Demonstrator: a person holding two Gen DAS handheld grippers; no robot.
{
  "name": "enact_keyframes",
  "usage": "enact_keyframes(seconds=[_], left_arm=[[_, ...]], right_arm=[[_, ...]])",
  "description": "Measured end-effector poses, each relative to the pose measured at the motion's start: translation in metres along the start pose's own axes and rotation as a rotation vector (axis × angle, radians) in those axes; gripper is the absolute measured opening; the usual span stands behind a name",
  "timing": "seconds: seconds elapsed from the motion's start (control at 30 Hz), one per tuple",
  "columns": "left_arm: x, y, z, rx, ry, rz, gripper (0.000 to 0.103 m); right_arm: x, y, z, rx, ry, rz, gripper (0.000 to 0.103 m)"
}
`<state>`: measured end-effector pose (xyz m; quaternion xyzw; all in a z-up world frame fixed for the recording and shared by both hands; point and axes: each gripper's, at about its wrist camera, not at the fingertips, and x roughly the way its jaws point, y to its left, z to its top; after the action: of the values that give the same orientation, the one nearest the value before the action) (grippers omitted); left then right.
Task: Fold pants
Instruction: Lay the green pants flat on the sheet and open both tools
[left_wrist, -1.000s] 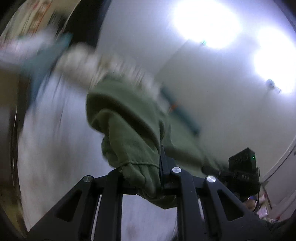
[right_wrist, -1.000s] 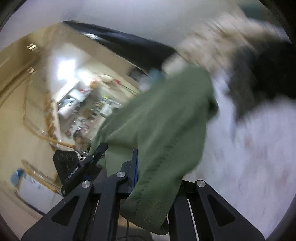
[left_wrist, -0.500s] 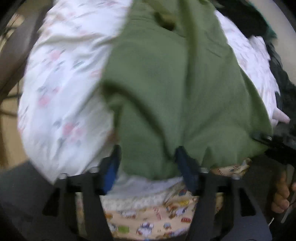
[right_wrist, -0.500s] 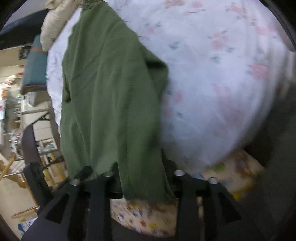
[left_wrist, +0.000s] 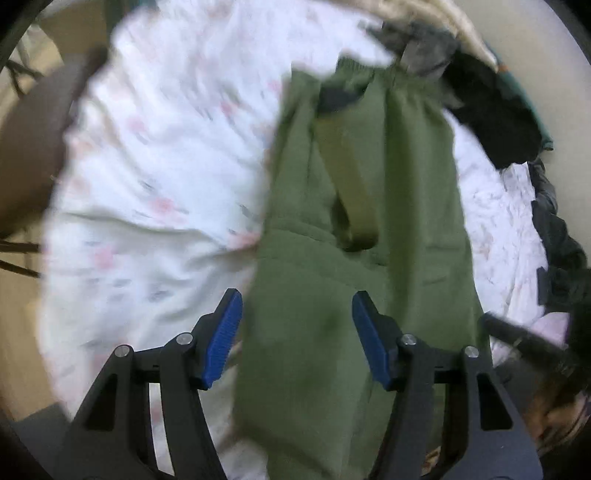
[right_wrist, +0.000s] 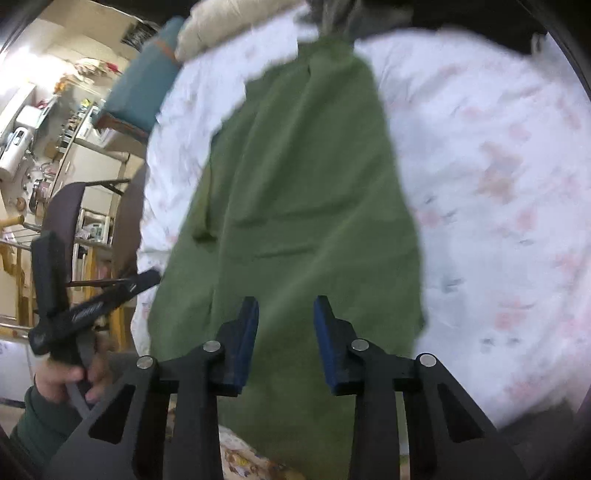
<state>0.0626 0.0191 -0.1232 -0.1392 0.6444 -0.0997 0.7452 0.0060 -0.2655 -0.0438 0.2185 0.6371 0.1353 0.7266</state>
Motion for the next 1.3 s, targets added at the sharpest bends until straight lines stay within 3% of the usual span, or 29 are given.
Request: enact_keyframes(seconds=[0.1,0.17,0.27,0.33,0.4,0.43,0.5,0.53,0.6,0.67,0.7,0.8,0.93,1.07,1.2,1.3], left_arm=[[0.020,0.015,0.006,-0.100,0.055,-0.092,0.029],[0.017,0.015,0.005,-0.082,0.040,-0.100,0.012],[0.000,0.011,0.000,-0.022,-0.019,-0.044,0.005],[-0.003,0.016,-0.001,-0.043,-0.044,0.019,0.005],[0.001,0.026,-0.003,-0.073,-0.034,0.055,0.005],[0.002,0.027,-0.005,-0.076,-0.034,0.057,0.005],[-0.002,0.024,-0.007,-0.084,-0.048,0.039,0.007],[-0.005,0.021,-0.006,-0.085,-0.060,0.037,0.009],[-0.018,0.018,-0.007,-0.080,-0.101,0.036,0.019],[-0.032,0.014,-0.005,-0.087,-0.158,0.038,0.049],[-0.040,0.014,-0.003,-0.093,-0.187,0.029,0.053],[-0.051,0.010,0.015,-0.073,-0.234,-0.002,0.055],[-0.046,-0.004,0.061,-0.017,-0.268,0.029,0.055],[-0.022,-0.024,0.112,0.062,-0.231,-0.006,0.054],[0.011,-0.056,0.155,0.194,-0.255,0.113,0.054],[0.041,-0.069,0.178,0.258,-0.229,0.146,0.054]], right_arm=[[0.031,-0.007,-0.004,0.035,0.065,-0.024,0.032],[0.042,-0.016,-0.007,0.046,0.103,-0.050,0.030],[0.039,-0.043,-0.010,0.143,0.107,-0.046,0.029],[0.032,-0.065,-0.013,0.210,0.093,-0.168,0.029],[0.023,-0.080,-0.016,0.232,0.067,-0.286,0.032],[0.020,-0.087,-0.017,0.259,0.073,-0.277,0.034],[0.013,-0.089,-0.018,0.298,0.053,-0.148,0.033],[0.008,-0.085,-0.017,0.288,0.028,-0.132,0.033],[-0.011,-0.068,-0.012,0.219,-0.069,-0.146,0.034],[-0.025,-0.053,-0.007,0.167,-0.141,-0.125,0.034],[-0.032,-0.045,-0.004,0.138,-0.173,-0.100,0.034],[-0.039,-0.028,0.010,0.060,-0.195,-0.054,0.034],[-0.039,-0.010,0.042,-0.021,-0.184,-0.012,0.034],[-0.041,-0.011,0.062,-0.018,-0.215,0.027,0.034],[-0.027,-0.027,0.066,0.052,-0.201,0.055,0.034],[-0.024,-0.039,0.066,0.099,-0.180,0.081,0.034]])
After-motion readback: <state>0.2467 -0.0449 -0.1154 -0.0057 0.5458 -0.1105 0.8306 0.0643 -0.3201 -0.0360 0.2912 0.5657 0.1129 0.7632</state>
